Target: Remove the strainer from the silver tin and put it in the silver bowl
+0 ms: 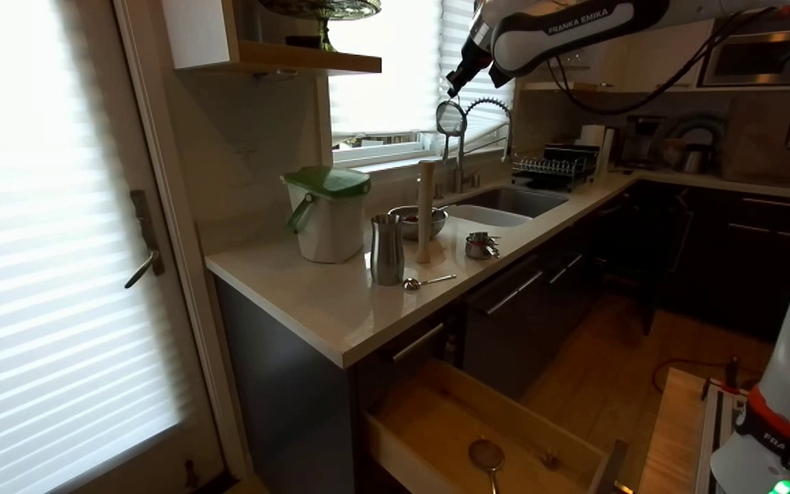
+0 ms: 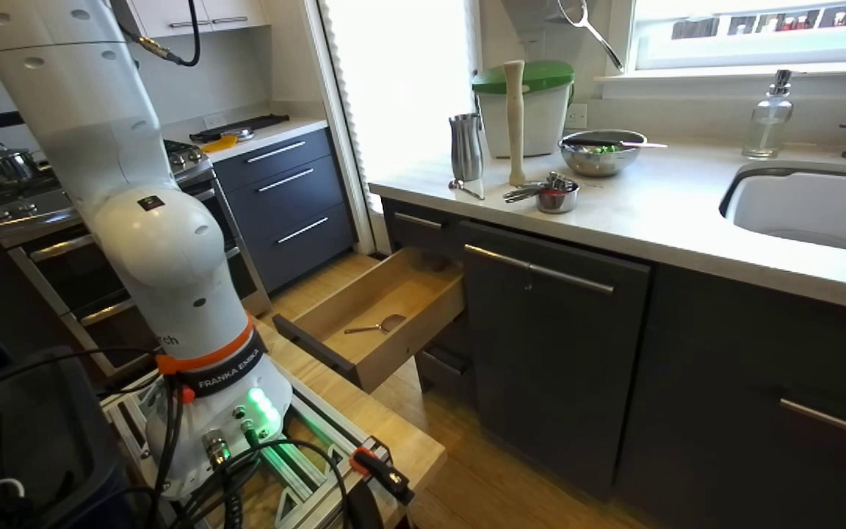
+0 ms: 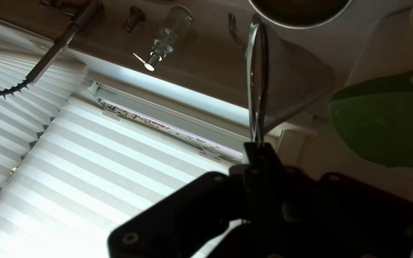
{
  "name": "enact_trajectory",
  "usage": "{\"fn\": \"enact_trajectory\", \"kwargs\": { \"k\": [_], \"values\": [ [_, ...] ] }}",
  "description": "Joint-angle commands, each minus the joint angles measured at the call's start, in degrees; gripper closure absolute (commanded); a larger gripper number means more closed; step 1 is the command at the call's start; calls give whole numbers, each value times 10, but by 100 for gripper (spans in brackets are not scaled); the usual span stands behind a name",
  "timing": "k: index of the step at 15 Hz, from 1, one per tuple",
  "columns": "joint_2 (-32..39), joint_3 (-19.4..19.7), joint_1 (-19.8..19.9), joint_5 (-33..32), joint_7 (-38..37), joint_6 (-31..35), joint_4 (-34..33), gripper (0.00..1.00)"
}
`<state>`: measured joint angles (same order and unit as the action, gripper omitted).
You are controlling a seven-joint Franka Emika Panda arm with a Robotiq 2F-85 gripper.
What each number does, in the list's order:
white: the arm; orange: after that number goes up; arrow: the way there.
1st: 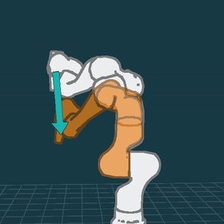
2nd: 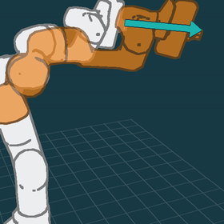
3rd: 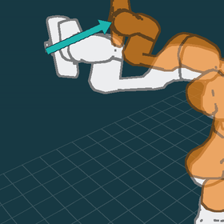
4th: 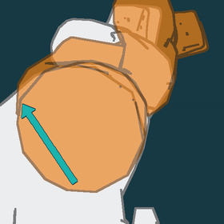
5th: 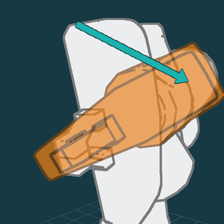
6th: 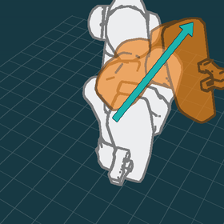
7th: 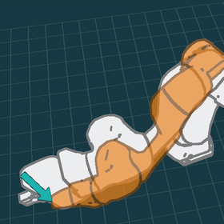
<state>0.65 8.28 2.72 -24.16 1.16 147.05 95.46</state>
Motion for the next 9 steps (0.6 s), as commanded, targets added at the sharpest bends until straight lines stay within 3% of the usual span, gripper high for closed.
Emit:
{"fn": "enact_trajectory", "kwargs": {
  "k": [1,4,9],
  "values": [
    [0,-10,10,3,3,-1,-2,96],
    [-5,-10,10,3,3,-1,3,99],
    [-35,-13,12,115,205,97,71,99]
  ]
}}
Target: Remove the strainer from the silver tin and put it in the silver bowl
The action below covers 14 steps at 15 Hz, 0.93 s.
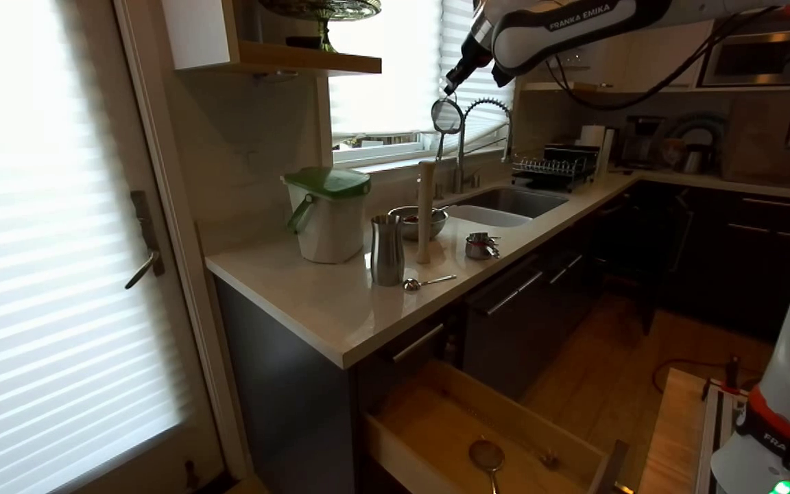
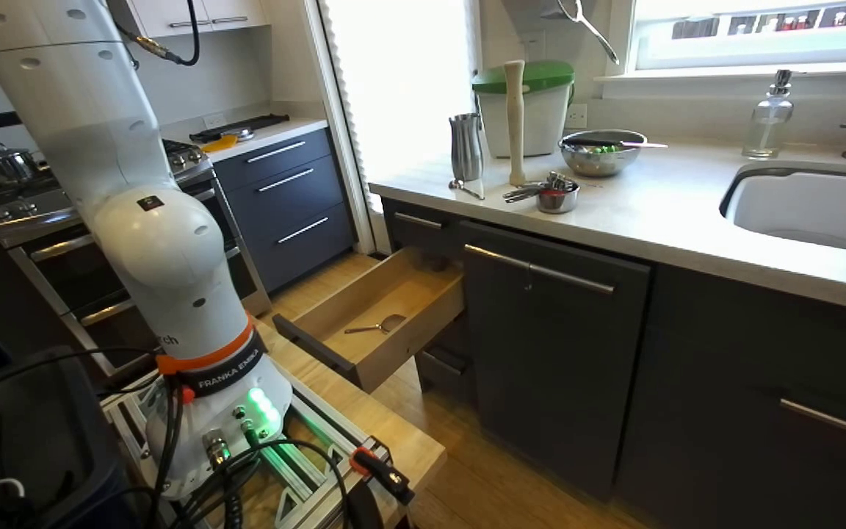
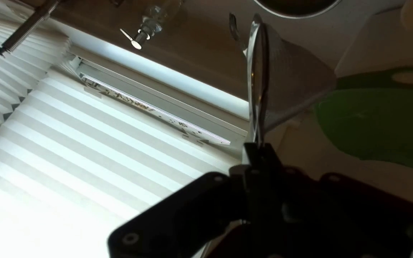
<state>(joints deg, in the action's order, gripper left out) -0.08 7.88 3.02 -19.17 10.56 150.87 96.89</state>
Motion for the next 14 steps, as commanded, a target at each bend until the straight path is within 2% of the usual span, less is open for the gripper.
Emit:
{"fn": "enact_trajectory", "kwargs": {
  "k": [1,4,7,9,10,11,14],
  "values": [
    [-31,-10,8,92,156,76,70,99],
    [-39,10,-21,168,289,93,106,99],
    [-48,31,-46,231,416,69,119,99],
    [-53,53,-60,250,500,56,115,99],
    [-45,65,-47,270,540,75,108,99],
    [-31,38,-42,238,465,74,99,96],
    [-36,62,-41,255,518,74,98,96]
  ]
}}
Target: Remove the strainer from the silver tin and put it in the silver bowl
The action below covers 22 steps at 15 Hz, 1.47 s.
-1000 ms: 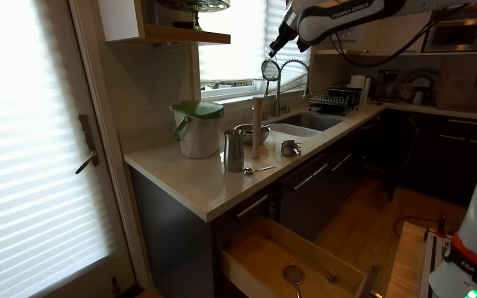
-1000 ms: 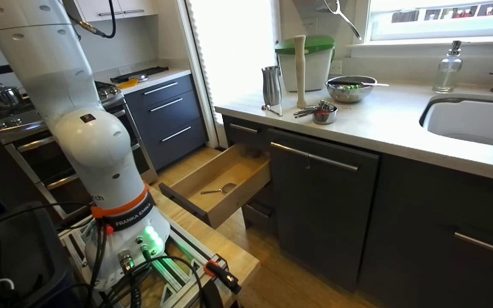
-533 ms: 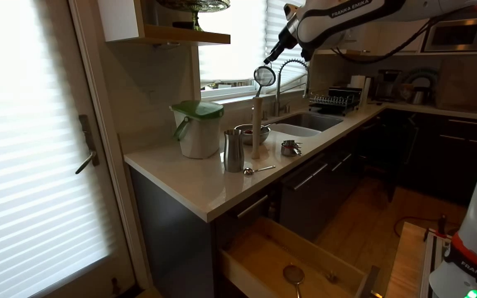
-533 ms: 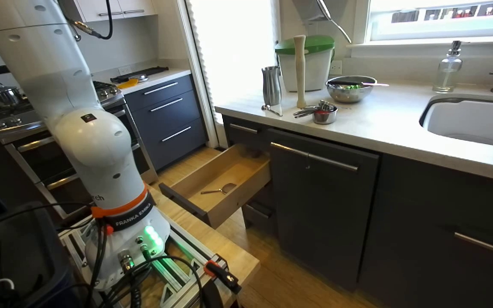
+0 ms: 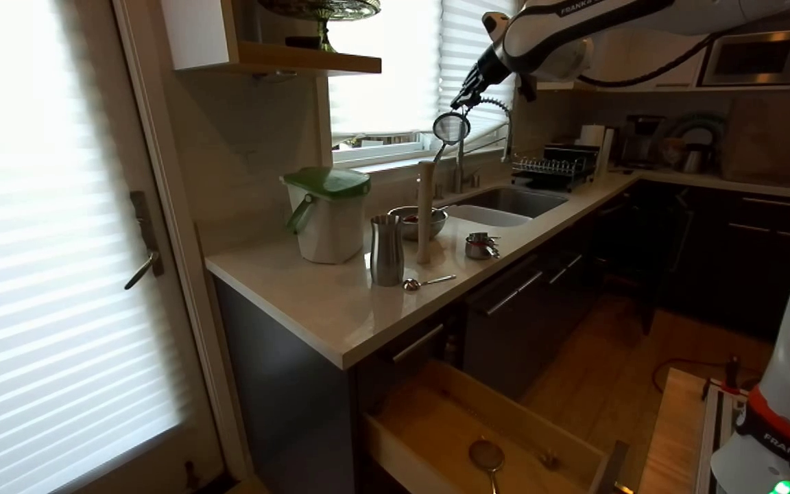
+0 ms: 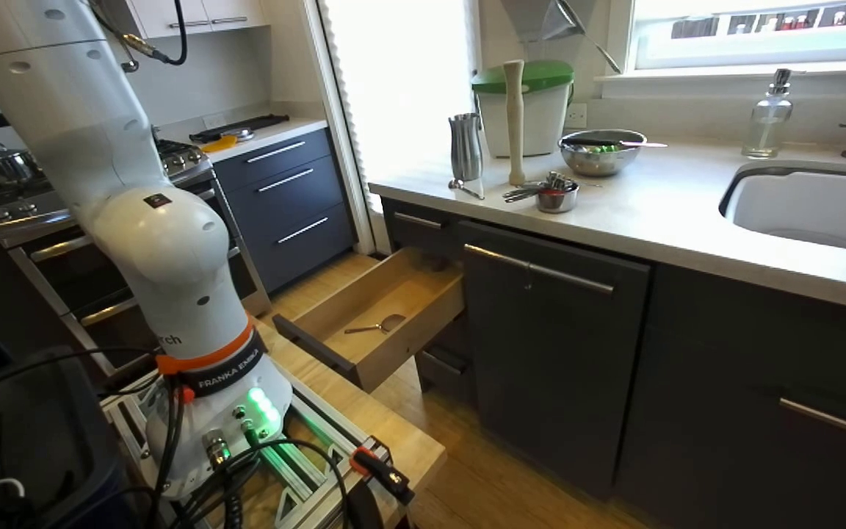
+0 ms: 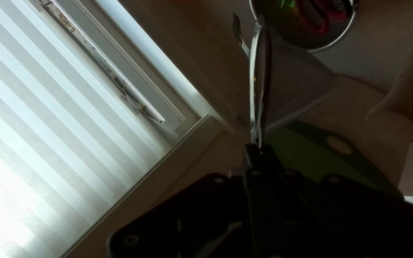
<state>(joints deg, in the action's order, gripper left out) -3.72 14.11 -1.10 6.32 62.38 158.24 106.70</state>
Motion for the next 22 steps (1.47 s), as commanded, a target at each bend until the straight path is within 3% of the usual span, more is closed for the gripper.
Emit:
{"fn": "enact_trajectory", "kwargs": {
  "k": [1,2,5,11,13,18,22],
  "values": [
    [0,2,0,0,2,0,0,96],
    [0,1,-1,0,3,0,0,99],
    [-6,7,-10,36,132,11,10,99],
    [-28,19,-37,150,378,-65,27,99],
    [-26,26,-30,196,456,-76,25,99],
    [-24,54,-16,267,528,-81,10,99],
    [-9,66,-13,267,551,-76,24,99]
  ]
}}
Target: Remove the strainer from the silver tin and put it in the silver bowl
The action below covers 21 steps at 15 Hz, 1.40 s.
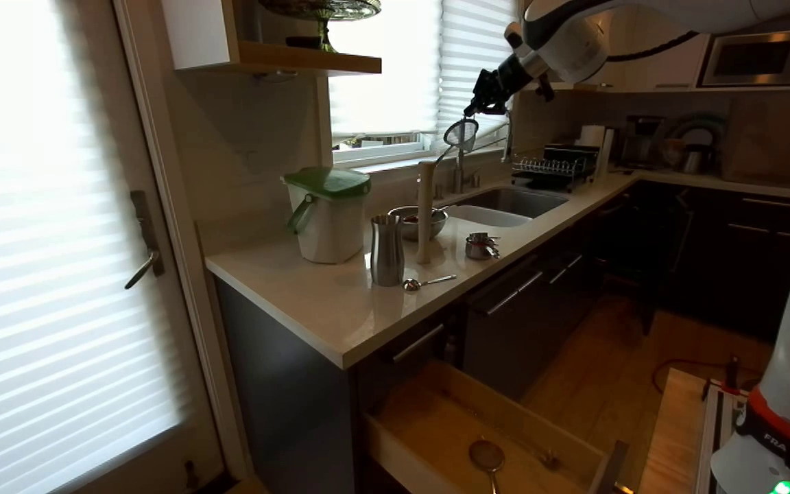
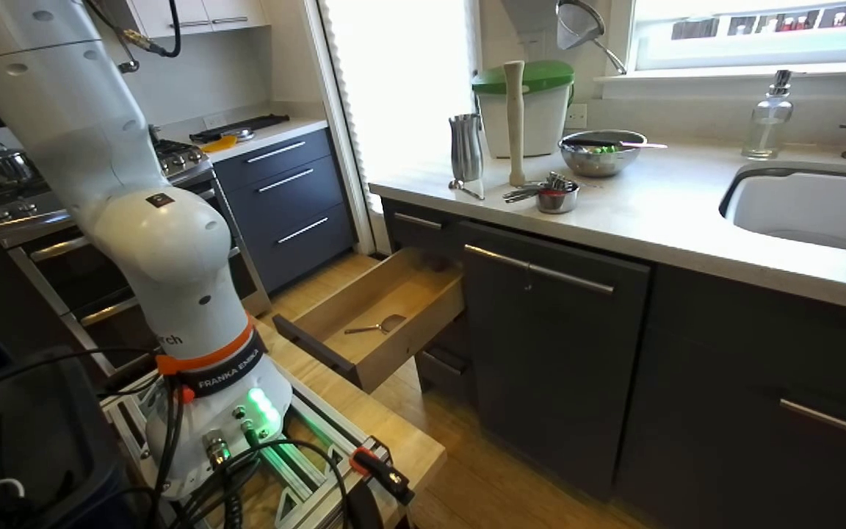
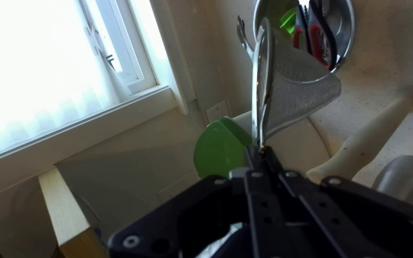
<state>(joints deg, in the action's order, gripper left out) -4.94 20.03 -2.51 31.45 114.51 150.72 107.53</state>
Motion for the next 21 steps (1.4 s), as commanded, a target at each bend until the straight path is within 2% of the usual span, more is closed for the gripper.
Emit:
{"fn": "enact_trajectory", "kwargs": {
  "k": [1,3,4,5,6,12,13,14,18,21],
  "values": [
    [5,9,-1,31,50,9,21,99],
    [12,13,-2,51,80,17,29,99],
    [26,11,2,34,77,39,33,99],
    [36,11,6,21,38,51,32,99],
    [22,9,2,28,50,27,26,96],
    [42,10,5,28,46,47,27,96],
    [42,10,5,28,46,47,27,99],
    [46,4,-4,107,117,66,22,99],
    [68,-15,-21,294,265,102,9,99],
    [91,-18,-13,412,374,88,-10,99]
  ]
}}
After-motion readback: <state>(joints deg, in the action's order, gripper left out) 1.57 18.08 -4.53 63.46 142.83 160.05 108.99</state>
